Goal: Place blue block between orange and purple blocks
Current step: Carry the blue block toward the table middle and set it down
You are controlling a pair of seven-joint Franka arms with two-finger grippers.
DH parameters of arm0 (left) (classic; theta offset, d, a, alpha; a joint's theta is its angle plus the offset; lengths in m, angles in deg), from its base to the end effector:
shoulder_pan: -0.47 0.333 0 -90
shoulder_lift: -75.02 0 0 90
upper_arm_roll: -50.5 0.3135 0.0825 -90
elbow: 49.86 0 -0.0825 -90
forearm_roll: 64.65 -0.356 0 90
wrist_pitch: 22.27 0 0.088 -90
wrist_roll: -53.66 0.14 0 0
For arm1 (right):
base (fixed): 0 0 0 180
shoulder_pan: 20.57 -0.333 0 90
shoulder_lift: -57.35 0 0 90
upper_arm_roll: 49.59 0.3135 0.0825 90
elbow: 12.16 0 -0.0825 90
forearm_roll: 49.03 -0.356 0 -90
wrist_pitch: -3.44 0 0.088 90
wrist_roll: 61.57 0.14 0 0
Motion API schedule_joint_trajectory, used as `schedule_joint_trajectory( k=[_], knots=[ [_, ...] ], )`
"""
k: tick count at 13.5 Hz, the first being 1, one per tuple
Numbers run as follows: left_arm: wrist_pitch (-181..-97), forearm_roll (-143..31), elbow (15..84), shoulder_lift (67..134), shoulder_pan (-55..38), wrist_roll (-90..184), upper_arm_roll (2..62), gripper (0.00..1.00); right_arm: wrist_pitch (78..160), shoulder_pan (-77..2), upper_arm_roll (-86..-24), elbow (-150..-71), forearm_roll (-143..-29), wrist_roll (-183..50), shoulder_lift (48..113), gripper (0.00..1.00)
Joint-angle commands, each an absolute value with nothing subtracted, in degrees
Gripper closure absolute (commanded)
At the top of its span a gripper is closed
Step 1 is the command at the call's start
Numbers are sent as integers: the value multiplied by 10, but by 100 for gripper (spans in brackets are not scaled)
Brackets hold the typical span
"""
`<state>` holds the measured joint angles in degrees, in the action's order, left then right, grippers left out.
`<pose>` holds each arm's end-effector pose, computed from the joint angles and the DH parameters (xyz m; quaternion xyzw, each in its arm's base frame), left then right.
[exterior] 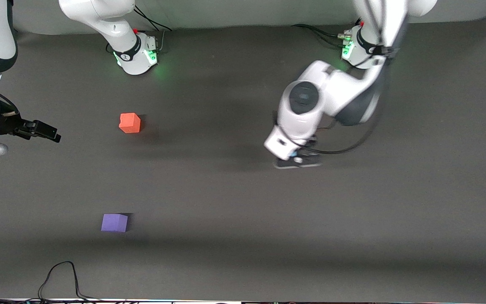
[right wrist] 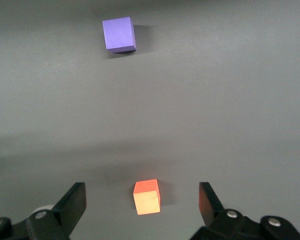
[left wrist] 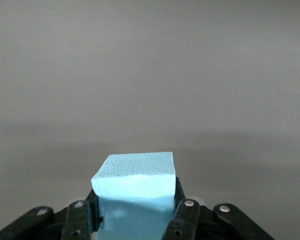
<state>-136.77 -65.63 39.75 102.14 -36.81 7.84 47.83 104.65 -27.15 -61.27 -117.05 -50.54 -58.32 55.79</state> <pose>0.5046 -0.4159 0.3449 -0.9986 -0.0499 0.0161 0.0109 0.5204 -0.0442 0.5034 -0.9968 0.0755 0.0185 0.0159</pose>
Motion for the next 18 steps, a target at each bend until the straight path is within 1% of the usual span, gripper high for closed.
schedule_joint_trajectory(
  k=[1, 4, 9, 12, 13, 14, 15, 18],
  knots=[
    [-1372, -666, 279, 1134, -442, -5, 493, 55, 1044, -270, -614, -1162, -503, -595, 563, 0],
    [-1385, -692, 196, 1221, -495, -56, 494, 55, 1043, -270, -614, -1162, -504, -594, 564, 0],
    [-1470, -705, 190, 1270, -524, -56, 494, 54, 1043, -270, -614, -1162, -506, -593, 566, 0],
    [-1474, -707, 190, 1286, -531, -58, 497, 53, 1043, -270, -614, -1160, -536, -594, 566, 0],
    [-1474, -710, 190, 1286, -531, -58, 497, 49, 1042, -271, -610, -1153, -536, -594, 566, 0],
    [-1474, -711, 193, 1287, -531, -58, 497, 35, 1042, -273, -608, -1146, -536, -589, 567, 0],
    [-1473, -715, 194, 1287, -530, -57, 497, 1, 1037, -289, -608, -1142, -538, -582, 568, 0],
    [-1443, -717, 193, 1265, -517, -47, 498, 0, 1028, -348, -608, -1140, -542, -511, 567, 0]
  ],
)
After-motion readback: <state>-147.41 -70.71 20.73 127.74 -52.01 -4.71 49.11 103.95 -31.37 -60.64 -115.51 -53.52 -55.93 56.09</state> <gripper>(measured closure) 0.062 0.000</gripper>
